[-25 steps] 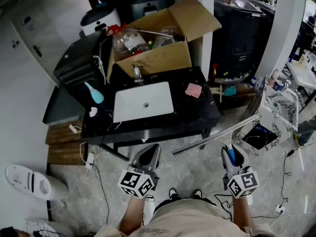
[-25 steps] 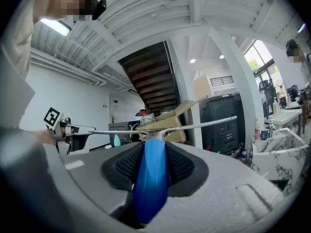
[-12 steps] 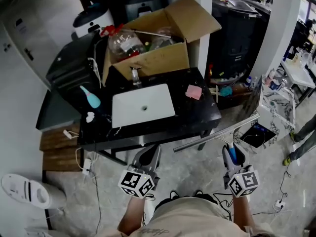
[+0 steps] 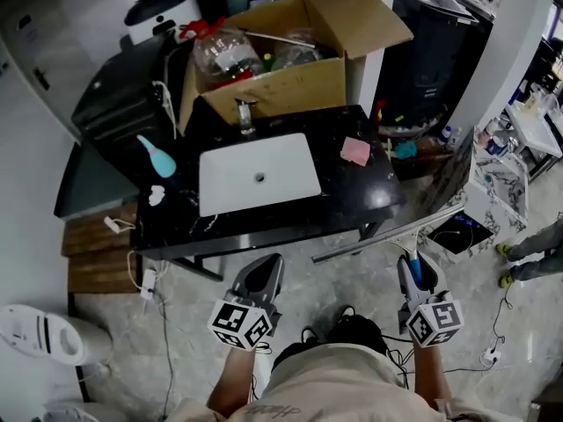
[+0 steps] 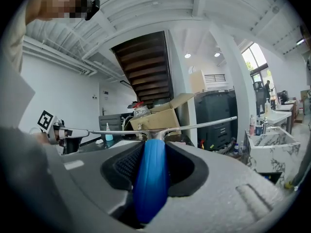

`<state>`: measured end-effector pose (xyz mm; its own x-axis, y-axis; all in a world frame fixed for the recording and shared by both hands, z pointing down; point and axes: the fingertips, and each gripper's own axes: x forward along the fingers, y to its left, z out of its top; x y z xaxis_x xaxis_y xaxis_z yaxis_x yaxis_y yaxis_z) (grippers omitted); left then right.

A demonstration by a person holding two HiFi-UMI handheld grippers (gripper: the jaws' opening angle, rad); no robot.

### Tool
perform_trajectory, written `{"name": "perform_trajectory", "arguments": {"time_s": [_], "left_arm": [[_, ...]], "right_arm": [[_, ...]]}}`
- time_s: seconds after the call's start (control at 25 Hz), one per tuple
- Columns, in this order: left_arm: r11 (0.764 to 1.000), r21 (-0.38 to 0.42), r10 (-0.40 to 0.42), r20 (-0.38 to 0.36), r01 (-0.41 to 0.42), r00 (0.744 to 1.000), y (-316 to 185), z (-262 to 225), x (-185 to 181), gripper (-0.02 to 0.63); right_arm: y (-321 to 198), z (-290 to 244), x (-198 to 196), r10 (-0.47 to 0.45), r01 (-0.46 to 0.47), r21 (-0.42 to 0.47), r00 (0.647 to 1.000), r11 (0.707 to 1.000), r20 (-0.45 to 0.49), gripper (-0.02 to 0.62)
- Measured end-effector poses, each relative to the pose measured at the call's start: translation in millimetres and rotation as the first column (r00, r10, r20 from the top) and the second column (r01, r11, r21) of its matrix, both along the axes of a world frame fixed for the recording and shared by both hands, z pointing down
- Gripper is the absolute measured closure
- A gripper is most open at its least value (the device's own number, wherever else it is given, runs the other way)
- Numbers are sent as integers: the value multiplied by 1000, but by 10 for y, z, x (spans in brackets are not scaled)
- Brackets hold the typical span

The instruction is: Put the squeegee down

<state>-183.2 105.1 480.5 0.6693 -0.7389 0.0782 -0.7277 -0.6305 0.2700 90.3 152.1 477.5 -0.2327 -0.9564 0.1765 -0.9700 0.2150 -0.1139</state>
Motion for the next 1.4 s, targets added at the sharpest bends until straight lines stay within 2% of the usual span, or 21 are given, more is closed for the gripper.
{"name": "perform_trajectory", "arguments": {"time_s": [0.28,0.56,0.92,1.2,1.4], "left_arm": [[1000,-16,-20,10,20,1000,-330,37,7,592],[995,-22,-92,76,94,993,-1071,20,24,592],[994,-21,-107,103,110,989,-2265,-198,643,592],[992,-59,-99,147,108,984,-2919,-181,1028,592],[990,-83,-100,170,115,980,-3186,-150,1213,591]], "right_arm": [[-453,23,54,-20,20,5,1000,1000,20,463],[-1455,187,189,-69,69,6,992,998,108,463],[-2836,169,717,-126,125,20,987,992,103,463],[-3533,418,1039,-117,123,-45,986,991,123,463],[-3887,641,1104,-137,148,-102,985,984,105,463]]}}
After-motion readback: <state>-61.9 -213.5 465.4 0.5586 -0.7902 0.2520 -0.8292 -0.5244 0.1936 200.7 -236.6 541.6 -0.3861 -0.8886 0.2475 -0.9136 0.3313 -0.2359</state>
